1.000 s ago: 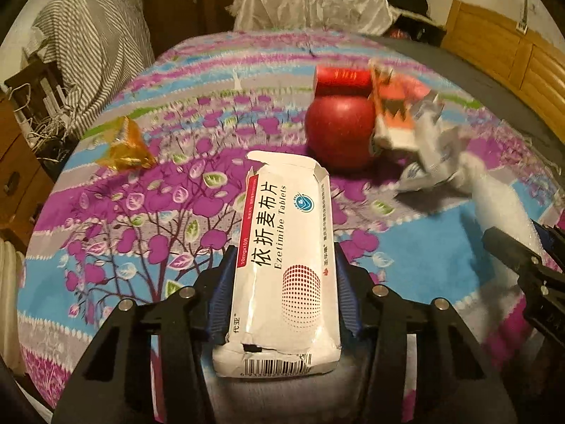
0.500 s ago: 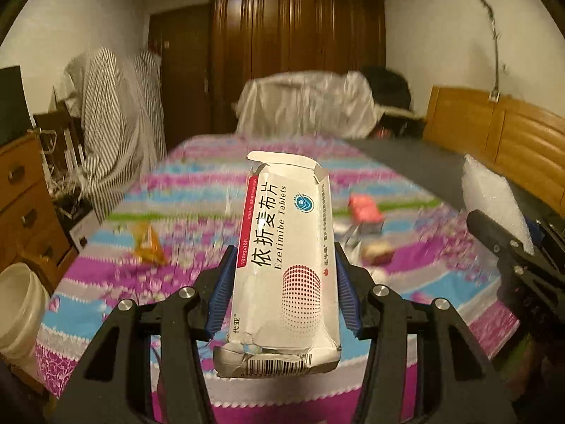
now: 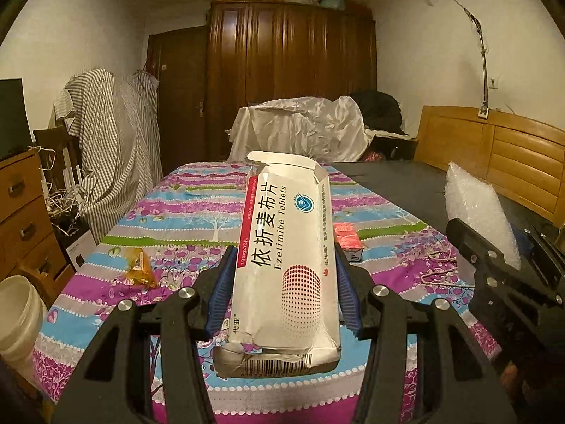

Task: Collect trash
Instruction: 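Carry the medicine box and foam with both tools over the white bucket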

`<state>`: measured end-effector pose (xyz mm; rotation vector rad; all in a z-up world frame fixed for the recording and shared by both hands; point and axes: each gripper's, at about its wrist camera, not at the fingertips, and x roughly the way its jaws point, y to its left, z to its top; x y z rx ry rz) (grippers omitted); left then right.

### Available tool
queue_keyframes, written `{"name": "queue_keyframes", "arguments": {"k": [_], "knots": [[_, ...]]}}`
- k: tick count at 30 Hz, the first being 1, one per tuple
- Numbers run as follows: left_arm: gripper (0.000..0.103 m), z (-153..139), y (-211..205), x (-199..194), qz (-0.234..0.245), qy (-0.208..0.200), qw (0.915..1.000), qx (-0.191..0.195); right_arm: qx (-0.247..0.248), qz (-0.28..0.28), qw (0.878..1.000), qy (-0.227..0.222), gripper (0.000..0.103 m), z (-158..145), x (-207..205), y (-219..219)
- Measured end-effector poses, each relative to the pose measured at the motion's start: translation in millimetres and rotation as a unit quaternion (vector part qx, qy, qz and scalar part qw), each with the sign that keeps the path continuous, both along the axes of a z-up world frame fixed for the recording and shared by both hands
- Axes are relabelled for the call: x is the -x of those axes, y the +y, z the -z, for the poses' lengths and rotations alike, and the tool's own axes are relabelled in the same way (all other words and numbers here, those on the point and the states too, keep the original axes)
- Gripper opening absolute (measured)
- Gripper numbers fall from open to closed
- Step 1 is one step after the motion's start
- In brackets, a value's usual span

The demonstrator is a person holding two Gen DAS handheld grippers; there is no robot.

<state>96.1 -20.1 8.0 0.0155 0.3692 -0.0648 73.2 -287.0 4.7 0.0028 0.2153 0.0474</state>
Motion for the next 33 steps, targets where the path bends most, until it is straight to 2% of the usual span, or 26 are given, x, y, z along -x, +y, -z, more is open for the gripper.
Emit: {"name": "queue_keyframes", "arguments": {"k": [6, 14, 25, 33], "knots": [[0.050, -1, 8, 3, -0.012, -0.007, 0.9999, 0.000, 0.002, -0.011, 1.000, -0.001, 0.056, -4, 2, 4], [0.050, -12, 67, 3, -0.076, -0.007, 0.9970, 0.014, 0.005, -0.087, 0.996, -0.002, 0.056, -22, -17, 54], [0.050, -30, 178, 21, -0.189, -0.014, 0.9816, 0.022, 0.011, -0.204, 0.979, 0.000, 0.056, -45, -40, 180], [0.050, -37, 257, 46, -0.270, -0.008, 0.9625, 0.024, 0.013, -0.286, 0.958, 0.008, 0.056, -63, -43, 299]]}}
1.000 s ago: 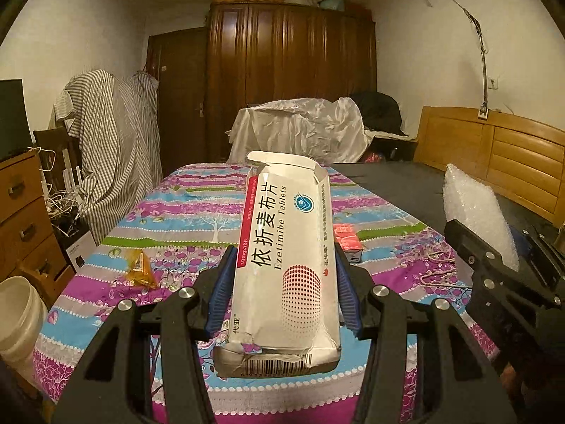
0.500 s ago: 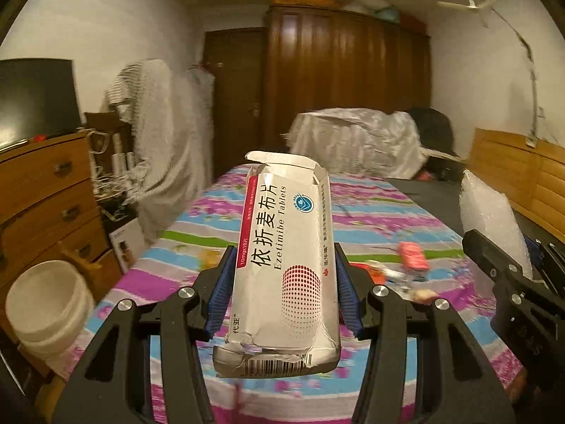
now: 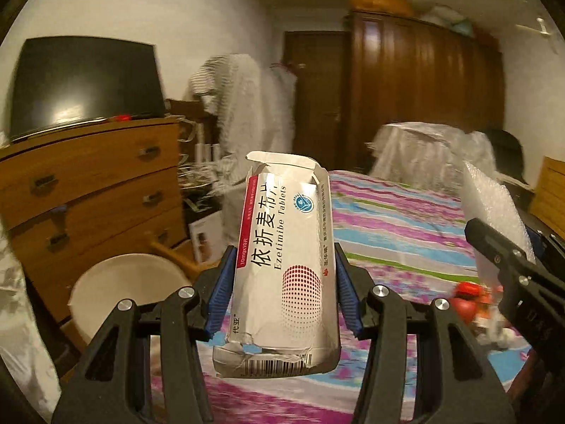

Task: Collect trash
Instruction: 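Carry the medicine box and foam with both tools over the white bucket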

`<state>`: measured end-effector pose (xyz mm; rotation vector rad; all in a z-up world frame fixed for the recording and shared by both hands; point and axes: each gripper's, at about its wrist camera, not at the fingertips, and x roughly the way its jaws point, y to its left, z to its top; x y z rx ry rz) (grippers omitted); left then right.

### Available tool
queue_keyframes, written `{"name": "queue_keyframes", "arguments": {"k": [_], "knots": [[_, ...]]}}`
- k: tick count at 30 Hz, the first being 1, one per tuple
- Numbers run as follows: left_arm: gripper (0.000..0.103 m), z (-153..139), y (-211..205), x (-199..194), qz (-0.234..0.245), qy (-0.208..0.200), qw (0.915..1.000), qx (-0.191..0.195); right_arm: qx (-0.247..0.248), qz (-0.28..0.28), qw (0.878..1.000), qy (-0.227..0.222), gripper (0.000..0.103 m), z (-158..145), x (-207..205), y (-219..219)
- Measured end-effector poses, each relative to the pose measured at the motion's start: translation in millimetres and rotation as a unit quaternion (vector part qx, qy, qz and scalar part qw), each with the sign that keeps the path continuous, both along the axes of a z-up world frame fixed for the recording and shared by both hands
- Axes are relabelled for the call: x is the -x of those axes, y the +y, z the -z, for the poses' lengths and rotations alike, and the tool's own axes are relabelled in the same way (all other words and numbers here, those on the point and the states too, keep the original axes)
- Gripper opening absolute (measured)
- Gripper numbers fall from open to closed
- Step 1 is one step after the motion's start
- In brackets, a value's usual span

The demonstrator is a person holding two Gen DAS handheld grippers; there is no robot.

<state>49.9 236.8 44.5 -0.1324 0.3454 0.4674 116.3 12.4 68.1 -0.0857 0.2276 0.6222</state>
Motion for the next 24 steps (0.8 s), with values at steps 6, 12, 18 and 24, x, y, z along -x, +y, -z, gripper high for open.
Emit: {"name": "queue_keyframes", "arguments": {"k": [6, 12, 18, 24], "knots": [[0.050, -1, 64, 23, -0.055, 0.010, 0.9984, 0.010, 0.017, -0.067, 0.998, 0.010, 0.057, -9, 8, 96], [0.050, 1, 125, 43, -0.104, 0.022, 0.9940, 0.027, 0.042, -0.134, 0.990, 0.028, 0.057, -15, 19, 196], [0.051, 10, 187, 52, -0.127, 0.057, 0.9888, 0.053, 0.074, -0.190, 0.977, 0.057, 0.057, -20, 20, 297], [0.051, 33, 240, 48, -0.121, 0.102, 0.9828, 0.095, 0.123, -0.238, 0.954, 0.133, 0.057, 0, -9, 380]]}}
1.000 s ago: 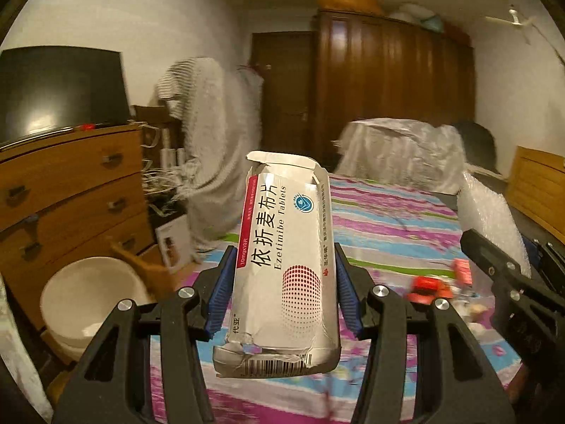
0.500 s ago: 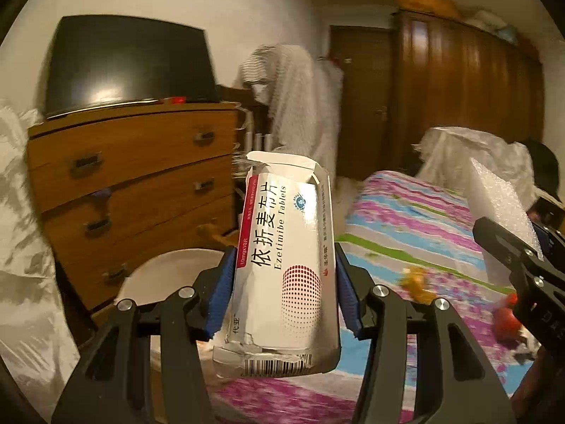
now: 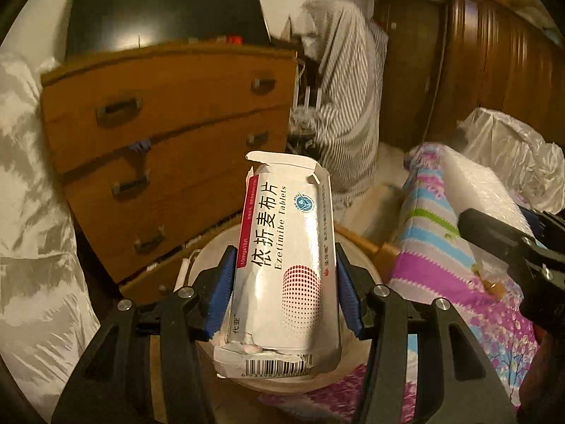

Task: Collect trash
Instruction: 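Carry the medicine box and foam with both tools over the white bucket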

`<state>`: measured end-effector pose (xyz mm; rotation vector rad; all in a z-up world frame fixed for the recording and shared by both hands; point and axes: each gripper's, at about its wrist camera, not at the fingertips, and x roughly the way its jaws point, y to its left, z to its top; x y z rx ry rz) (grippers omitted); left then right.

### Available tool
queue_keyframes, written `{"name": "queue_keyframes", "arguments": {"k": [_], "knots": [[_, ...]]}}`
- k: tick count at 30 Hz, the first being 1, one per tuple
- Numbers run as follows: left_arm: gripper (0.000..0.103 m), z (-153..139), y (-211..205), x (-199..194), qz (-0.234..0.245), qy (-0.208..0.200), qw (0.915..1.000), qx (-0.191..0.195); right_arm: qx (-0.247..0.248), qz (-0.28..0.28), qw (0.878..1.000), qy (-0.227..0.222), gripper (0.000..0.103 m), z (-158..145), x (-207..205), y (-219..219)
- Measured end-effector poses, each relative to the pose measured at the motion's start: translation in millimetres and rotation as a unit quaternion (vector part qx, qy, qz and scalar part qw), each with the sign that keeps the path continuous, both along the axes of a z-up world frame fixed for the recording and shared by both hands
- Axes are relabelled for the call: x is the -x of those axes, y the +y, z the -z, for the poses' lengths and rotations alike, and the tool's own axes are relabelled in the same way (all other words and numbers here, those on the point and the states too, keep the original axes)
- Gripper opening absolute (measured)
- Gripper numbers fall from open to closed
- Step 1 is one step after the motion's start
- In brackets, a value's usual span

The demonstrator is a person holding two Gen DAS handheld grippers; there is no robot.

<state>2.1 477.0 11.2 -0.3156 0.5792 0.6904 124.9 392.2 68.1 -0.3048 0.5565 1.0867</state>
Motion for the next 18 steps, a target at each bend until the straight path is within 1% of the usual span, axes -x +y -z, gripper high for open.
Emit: {"name": "queue_keyframes", "arguments": {"k": [2, 4, 6, 9, 10, 13, 18], "knots": [[0.051, 10, 12, -8, 0.012, 0.020, 0.9995, 0.022, 0.030, -0.014, 0.999, 0.038, 0.057, 13, -13, 29], [0.051, 19, 25, -13, 0.023, 0.032, 0.9983, 0.042, 0.055, -0.021, 0.996, 0.063, 0.057, 26, -25, 40], [0.051, 27, 39, -17, 0.024, 0.042, 0.9968, 0.063, 0.087, -0.028, 0.991, 0.094, 0.057, 37, -40, 64], [0.051, 36, 54, -22, 0.029, 0.062, 0.9938, 0.088, 0.124, -0.039, 0.983, 0.126, 0.057, 52, -57, 82], [0.051, 39, 59, -23, 0.031, 0.069, 0.9927, 0.094, 0.132, -0.043, 0.981, 0.134, 0.057, 56, -62, 78], [0.051, 48, 72, -24, 0.034, 0.085, 0.9898, 0.109, 0.162, -0.050, 0.972, 0.162, 0.057, 67, -75, 86], [0.051, 57, 91, -26, 0.029, 0.099, 0.9871, 0.123, 0.170, -0.052, 0.964, 0.198, 0.057, 72, -90, 75]]}}
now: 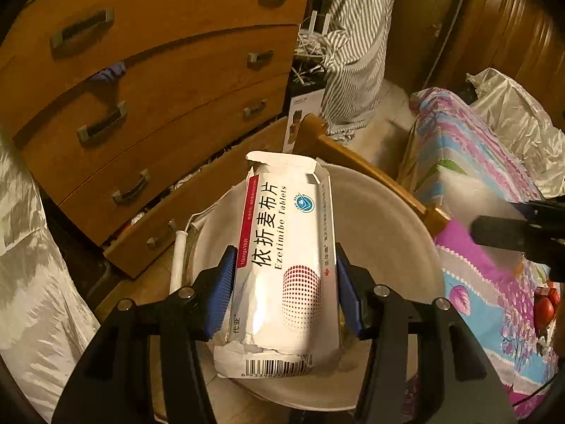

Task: Collect trash
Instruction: 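Carry the medicine box and foam with both tools over the white bucket, then open both tools to drop the medicine box and foam into the bucket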

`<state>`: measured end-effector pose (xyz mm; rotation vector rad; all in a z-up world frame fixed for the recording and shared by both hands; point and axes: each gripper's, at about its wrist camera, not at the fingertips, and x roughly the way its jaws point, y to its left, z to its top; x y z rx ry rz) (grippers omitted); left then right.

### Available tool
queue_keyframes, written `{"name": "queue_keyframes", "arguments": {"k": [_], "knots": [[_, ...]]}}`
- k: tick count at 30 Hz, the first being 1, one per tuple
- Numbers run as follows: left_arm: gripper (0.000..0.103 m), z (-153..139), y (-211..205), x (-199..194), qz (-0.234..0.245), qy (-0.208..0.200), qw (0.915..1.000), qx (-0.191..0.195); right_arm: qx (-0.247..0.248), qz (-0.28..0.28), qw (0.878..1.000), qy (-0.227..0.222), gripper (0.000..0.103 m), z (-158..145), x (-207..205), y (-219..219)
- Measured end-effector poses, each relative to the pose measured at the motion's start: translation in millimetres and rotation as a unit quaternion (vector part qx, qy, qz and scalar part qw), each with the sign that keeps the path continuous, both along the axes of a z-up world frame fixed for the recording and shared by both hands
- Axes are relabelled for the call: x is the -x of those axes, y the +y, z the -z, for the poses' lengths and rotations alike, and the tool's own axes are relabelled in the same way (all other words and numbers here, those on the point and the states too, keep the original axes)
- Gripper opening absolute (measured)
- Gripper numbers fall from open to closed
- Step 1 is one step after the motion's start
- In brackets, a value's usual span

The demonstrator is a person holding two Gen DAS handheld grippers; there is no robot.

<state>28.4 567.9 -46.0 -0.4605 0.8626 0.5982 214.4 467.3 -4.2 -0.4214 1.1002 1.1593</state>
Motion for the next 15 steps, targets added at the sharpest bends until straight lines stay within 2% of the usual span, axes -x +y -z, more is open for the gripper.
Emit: {"name": "queue_keyframes", "arguments": {"k": [15], "knots": [[0.051, 13, 5, -9, -0.005, 0.013, 0.9999, 0.000, 0.003, -0.005, 1.000, 0.002, 0.057, -5, 2, -11]]}}
